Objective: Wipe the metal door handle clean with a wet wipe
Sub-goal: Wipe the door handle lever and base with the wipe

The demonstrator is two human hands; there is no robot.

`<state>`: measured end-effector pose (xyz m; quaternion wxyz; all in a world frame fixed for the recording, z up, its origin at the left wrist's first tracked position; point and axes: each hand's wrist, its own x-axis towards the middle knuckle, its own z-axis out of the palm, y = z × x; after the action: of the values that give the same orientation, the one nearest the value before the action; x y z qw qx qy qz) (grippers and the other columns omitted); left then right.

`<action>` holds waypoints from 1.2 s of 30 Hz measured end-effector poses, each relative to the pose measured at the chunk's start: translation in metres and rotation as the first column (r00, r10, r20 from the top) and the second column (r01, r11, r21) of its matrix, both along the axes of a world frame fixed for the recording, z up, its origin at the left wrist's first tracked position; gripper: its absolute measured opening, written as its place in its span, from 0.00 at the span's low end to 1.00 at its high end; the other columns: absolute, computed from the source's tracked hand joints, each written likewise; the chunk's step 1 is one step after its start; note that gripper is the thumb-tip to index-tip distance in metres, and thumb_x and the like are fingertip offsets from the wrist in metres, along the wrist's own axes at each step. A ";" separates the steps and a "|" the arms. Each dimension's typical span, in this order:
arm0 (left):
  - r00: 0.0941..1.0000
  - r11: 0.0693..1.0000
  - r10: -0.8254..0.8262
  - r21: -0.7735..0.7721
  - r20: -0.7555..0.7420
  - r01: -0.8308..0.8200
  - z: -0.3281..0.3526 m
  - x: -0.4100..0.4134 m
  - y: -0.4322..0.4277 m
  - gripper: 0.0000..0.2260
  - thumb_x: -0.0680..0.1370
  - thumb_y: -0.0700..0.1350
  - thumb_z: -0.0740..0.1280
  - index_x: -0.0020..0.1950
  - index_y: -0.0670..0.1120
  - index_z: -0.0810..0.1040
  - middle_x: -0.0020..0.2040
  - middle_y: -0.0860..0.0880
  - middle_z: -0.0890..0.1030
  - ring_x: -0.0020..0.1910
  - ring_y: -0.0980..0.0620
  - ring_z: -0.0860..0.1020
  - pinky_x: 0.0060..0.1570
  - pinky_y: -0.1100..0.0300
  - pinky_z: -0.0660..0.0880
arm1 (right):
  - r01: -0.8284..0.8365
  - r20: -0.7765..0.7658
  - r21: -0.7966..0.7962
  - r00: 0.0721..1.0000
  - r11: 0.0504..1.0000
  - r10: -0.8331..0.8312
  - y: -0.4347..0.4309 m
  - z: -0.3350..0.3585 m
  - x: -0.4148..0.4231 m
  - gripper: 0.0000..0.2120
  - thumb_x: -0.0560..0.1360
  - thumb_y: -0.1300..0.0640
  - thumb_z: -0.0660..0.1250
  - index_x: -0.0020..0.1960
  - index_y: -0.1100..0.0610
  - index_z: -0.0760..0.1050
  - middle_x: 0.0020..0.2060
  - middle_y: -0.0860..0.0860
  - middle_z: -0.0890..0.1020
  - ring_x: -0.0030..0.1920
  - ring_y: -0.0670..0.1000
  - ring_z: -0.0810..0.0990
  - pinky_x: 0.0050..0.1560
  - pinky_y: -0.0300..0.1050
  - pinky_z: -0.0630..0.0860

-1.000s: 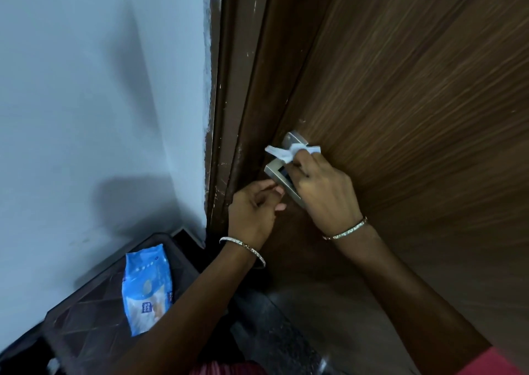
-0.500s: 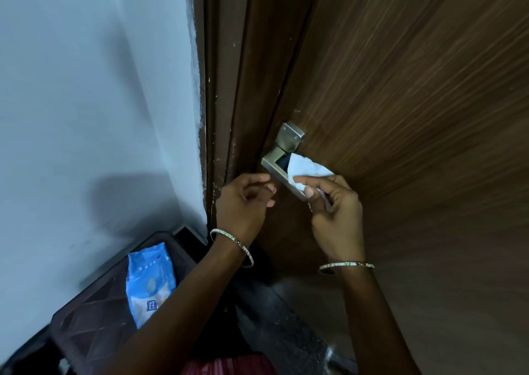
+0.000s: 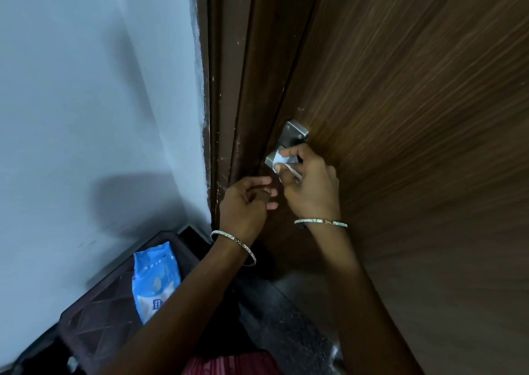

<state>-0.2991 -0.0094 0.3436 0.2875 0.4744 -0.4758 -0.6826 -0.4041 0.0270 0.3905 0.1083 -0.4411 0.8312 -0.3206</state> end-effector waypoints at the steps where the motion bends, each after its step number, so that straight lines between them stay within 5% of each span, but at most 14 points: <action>1: 1.000 1.000 -0.001 0.005 0.004 0.001 -0.001 0.000 0.000 0.10 0.81 0.36 0.62 0.60 0.42 0.80 0.47 0.44 0.86 0.37 0.55 0.84 0.34 0.69 0.76 | 0.004 0.021 -0.016 1.000 1.000 -0.004 0.006 -0.001 -0.001 0.09 0.76 0.54 0.71 0.57 0.50 0.79 0.52 0.48 0.87 0.53 0.52 0.85 0.54 0.50 0.80; 3: 1.000 1.000 -0.003 0.016 0.009 0.003 -0.001 0.001 -0.001 0.10 0.81 0.37 0.63 0.59 0.43 0.80 0.47 0.45 0.86 0.37 0.55 0.83 0.34 0.69 0.76 | 0.027 0.052 -0.053 0.998 0.998 -0.025 0.024 -0.004 -0.005 0.08 0.76 0.54 0.72 0.55 0.52 0.83 0.50 0.45 0.87 0.52 0.47 0.85 0.55 0.47 0.80; 7: 1.000 1.000 -0.009 0.029 0.008 0.008 -0.001 0.001 -0.002 0.09 0.81 0.38 0.64 0.59 0.44 0.81 0.46 0.47 0.86 0.35 0.58 0.83 0.37 0.66 0.77 | 0.126 0.251 -0.135 0.964 0.983 -0.089 0.055 -0.011 -0.017 0.06 0.75 0.57 0.75 0.52 0.54 0.85 0.39 0.42 0.87 0.43 0.33 0.84 0.42 0.22 0.73; 10: 1.000 0.999 -0.013 0.051 -0.013 0.014 0.000 0.001 -0.004 0.09 0.81 0.40 0.64 0.59 0.45 0.81 0.45 0.49 0.86 0.34 0.60 0.83 0.38 0.64 0.77 | 0.155 0.317 -0.146 0.943 0.977 -0.102 0.048 -0.012 -0.016 0.06 0.75 0.58 0.75 0.50 0.52 0.86 0.41 0.43 0.88 0.44 0.35 0.85 0.42 0.25 0.75; 15: 1.000 0.998 -0.014 0.068 -0.001 0.014 0.000 -0.003 -0.001 0.09 0.82 0.40 0.63 0.59 0.43 0.80 0.45 0.47 0.85 0.34 0.59 0.82 0.36 0.63 0.76 | 0.109 0.226 -0.111 0.971 0.988 -0.082 0.007 -0.013 -0.005 0.05 0.75 0.54 0.74 0.50 0.50 0.85 0.46 0.42 0.87 0.49 0.43 0.85 0.54 0.44 0.81; 20: 1.000 0.996 -0.014 0.086 0.006 0.013 0.001 0.000 0.000 0.09 0.82 0.40 0.63 0.58 0.45 0.81 0.46 0.48 0.85 0.37 0.57 0.83 0.38 0.61 0.77 | 0.138 0.259 -0.122 0.960 0.983 -0.102 0.041 -0.023 -0.016 0.09 0.71 0.55 0.78 0.51 0.51 0.85 0.39 0.36 0.84 0.43 0.30 0.82 0.46 0.26 0.75; 22: 1.000 0.996 -0.019 0.086 0.010 0.018 0.002 0.000 -0.001 0.09 0.82 0.40 0.63 0.58 0.45 0.81 0.45 0.49 0.85 0.37 0.57 0.83 0.38 0.61 0.77 | 0.210 0.379 -0.144 0.914 0.967 -0.143 0.057 -0.026 -0.019 0.10 0.71 0.57 0.78 0.51 0.53 0.86 0.41 0.41 0.87 0.46 0.35 0.84 0.49 0.32 0.78; 25: 1.000 0.995 -0.014 0.098 -0.006 0.015 0.004 0.000 -0.002 0.09 0.82 0.38 0.62 0.57 0.44 0.81 0.42 0.50 0.84 0.31 0.61 0.82 0.36 0.62 0.74 | 0.321 0.709 -0.185 0.698 0.929 -0.100 0.052 -0.027 -0.016 0.10 0.74 0.64 0.75 0.54 0.61 0.85 0.49 0.57 0.88 0.53 0.54 0.87 0.57 0.47 0.82; 28: 1.000 0.996 0.007 0.092 -0.016 -0.006 0.006 0.002 -0.003 0.08 0.82 0.39 0.63 0.55 0.46 0.82 0.41 0.51 0.85 0.31 0.61 0.82 0.37 0.61 0.75 | 0.429 0.984 -0.130 0.165 0.894 0.064 0.028 -0.020 -0.002 0.10 0.78 0.65 0.67 0.56 0.67 0.82 0.54 0.65 0.85 0.53 0.57 0.86 0.55 0.45 0.83; 31: 0.999 0.998 0.035 0.053 0.013 -0.035 0.005 0.006 -0.007 0.07 0.81 0.41 0.65 0.53 0.48 0.82 0.41 0.52 0.86 0.34 0.59 0.83 0.39 0.59 0.77 | 0.505 0.967 -0.020 -0.209 0.863 0.145 0.012 -0.011 0.001 0.10 0.79 0.68 0.63 0.54 0.74 0.78 0.58 0.71 0.81 0.54 0.63 0.84 0.55 0.50 0.83; 33: 0.998 0.999 0.051 0.017 0.033 -0.052 0.004 0.008 -0.009 0.07 0.81 0.40 0.65 0.53 0.47 0.82 0.42 0.51 0.86 0.33 0.60 0.82 0.39 0.59 0.77 | 0.513 0.946 0.025 -0.290 0.858 0.146 0.009 -0.006 0.000 0.09 0.78 0.70 0.64 0.52 0.76 0.78 0.58 0.72 0.80 0.56 0.64 0.84 0.52 0.50 0.83; 36: 0.997 0.997 0.061 -0.049 0.051 -0.058 0.003 0.008 -0.008 0.08 0.81 0.39 0.65 0.56 0.45 0.83 0.44 0.49 0.86 0.33 0.61 0.83 0.35 0.66 0.77 | 0.522 0.967 0.048 -0.238 0.851 0.092 0.017 -0.003 -0.001 0.08 0.76 0.72 0.68 0.53 0.75 0.79 0.56 0.69 0.82 0.57 0.64 0.84 0.50 0.49 0.84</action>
<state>-0.2907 -0.0172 0.3468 0.3061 0.4992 -0.4849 -0.6496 -0.4055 0.0440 0.3874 0.5514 0.1195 0.4193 -0.7113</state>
